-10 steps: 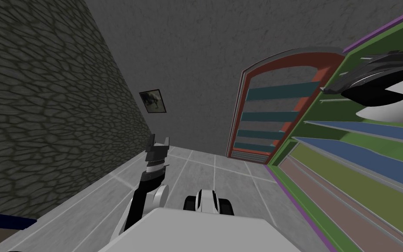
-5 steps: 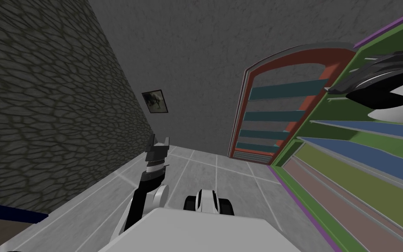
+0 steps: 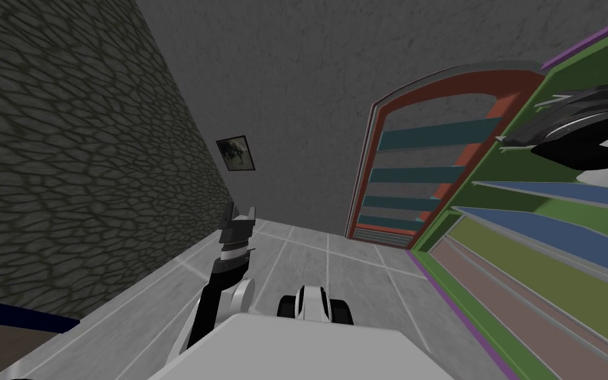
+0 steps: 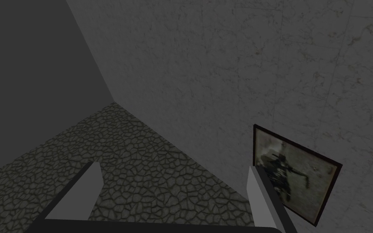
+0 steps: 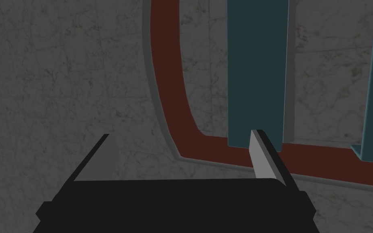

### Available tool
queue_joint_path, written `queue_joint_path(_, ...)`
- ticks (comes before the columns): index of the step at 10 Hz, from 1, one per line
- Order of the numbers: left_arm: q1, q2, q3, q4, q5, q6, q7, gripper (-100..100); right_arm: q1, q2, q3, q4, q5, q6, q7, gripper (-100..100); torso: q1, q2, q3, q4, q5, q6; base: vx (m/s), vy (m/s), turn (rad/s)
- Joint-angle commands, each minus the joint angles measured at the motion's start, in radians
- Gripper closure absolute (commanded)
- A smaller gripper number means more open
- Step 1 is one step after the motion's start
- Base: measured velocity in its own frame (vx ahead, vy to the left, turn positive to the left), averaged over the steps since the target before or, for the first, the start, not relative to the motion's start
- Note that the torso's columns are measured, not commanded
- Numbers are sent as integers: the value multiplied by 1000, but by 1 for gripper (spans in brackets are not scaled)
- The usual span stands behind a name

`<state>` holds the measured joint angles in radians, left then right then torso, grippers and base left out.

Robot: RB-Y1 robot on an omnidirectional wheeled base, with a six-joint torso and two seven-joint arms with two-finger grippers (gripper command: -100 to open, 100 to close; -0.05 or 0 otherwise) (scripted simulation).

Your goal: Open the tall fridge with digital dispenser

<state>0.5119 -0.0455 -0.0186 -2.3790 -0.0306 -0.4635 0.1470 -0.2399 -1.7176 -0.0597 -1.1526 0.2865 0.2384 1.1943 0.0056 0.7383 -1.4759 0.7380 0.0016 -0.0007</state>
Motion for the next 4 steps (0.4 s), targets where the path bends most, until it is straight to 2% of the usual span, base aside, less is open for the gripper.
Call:
queue_joint_path(1,0,0,0,0,0,0,0,0,-82,-6,81,83,82,-81,-79,-100,1,1,0,0,1,1,-5,75,-2)
queue_joint_path(4,0,0,0,0,0,0,0,0,-146,-6,144,164,100,-147,-80,-100,-11,-1,0,0,-4,1,3,4,-1)
